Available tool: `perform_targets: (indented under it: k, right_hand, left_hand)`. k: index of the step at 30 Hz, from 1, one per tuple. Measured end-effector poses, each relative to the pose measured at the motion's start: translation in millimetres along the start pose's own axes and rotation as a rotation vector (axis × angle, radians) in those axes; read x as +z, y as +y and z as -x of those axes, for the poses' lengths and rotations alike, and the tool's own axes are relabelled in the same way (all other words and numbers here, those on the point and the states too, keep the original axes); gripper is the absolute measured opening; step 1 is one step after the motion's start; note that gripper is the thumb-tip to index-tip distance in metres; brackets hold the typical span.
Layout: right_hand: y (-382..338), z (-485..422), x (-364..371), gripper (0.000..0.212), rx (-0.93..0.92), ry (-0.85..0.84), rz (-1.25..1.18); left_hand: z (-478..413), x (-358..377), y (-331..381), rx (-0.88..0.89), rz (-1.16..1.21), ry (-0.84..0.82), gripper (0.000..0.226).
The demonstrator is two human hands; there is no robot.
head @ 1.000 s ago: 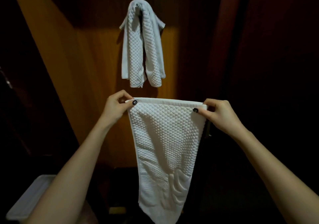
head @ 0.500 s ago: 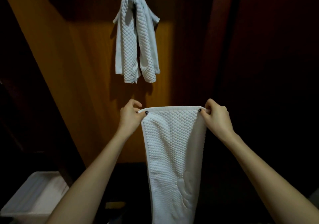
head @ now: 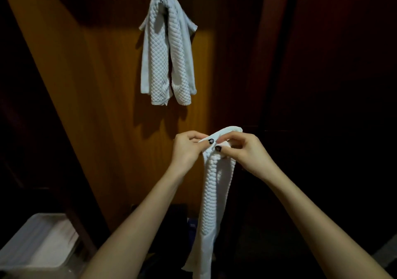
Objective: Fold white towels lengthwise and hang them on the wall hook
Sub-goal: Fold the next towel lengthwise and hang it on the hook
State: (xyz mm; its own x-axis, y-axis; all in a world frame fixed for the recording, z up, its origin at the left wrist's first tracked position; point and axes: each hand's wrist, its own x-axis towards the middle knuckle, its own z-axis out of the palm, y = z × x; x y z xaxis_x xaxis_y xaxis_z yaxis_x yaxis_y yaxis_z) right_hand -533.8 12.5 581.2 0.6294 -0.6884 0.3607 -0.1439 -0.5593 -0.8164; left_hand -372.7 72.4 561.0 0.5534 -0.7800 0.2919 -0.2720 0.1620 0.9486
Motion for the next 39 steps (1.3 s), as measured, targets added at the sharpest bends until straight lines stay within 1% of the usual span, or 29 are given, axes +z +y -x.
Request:
perform_targets:
  k: [2, 3, 4, 7, 9, 12, 14, 16, 18, 20, 24, 27, 30, 34, 39]
  right_hand:
    - [-5, 0, -4, 0.028, 0.033, -0.162, 0.054]
    - [-7, 0, -5, 0.029, 0.015, -0.207, 0.08]
    - [-9, 1, -5, 0.027, -0.026, -0.199, 0.122]
    - [-20, 1, -4, 0.012, -0.184, -0.053, 0.244]
    - [-26, -1, -6, 0.002, -0.263, -0.018, 0.376]
    - [-31, -5, -14, 0.006, -0.31, -0.054, 0.594]
    - [-34, -12, -18, 0.008, -0.307, -0.145, 0.649]
    - [-37, -19, -17, 0.015, -0.266, -0.237, 0.621]
    - [-40, -23, -13, 0.013, -0.248, -0.281, 0.565]
    - [-39, -24, -12, 0.012, -0.249, -0.269, 0.533]
    - [-33, -24, -11, 0.011, -0.252, -0.16, 0.495]
    - [-31, -21, -4, 0.009, -0.268, -0.157, 0.457]
    - [-32, -18, 1, 0.009, -0.303, -0.148, 0.429]
    - [-37, -18, 2, 0.009, -0.381, -0.064, 0.43]
    - [-38, -16, 2, 0.008, -0.39, -0.002, 0.419]
  left_hand:
    - [-2, -3, 5, 0.0, 0.031, -0.006, 0.016]
    - [-4, -6, 6, 0.002, 0.031, -0.014, 0.015]
    - [-5, -9, 8, 0.007, 0.026, -0.027, 0.015]
    - [-8, -15, 12, 0.041, 0.005, -0.072, 0.015]
    - [-10, -19, 16, 0.064, -0.014, -0.095, 0.013]
    - [-13, -29, 23, 0.105, -0.039, -0.149, 0.013]
    - [-15, -33, 29, 0.137, -0.066, -0.215, 0.012]
    - [-14, -32, 33, 0.162, -0.083, -0.283, 0.01]
    - [-13, -31, 35, 0.183, -0.073, -0.303, 0.009]
    - [-13, -34, 36, 0.171, -0.017, -0.321, 0.009]
    - [-12, -45, 28, 0.09, 0.08, -0.374, 0.019]
    - [-5, -48, 17, 0.105, 0.08, -0.313, 0.021]
    - [0, -48, 10, 0.114, 0.166, -0.258, 0.02]
    - [2, -46, 13, 0.163, 0.257, -0.205, 0.022]
    - [5, -42, 18, 0.231, 0.278, -0.17, 0.021]
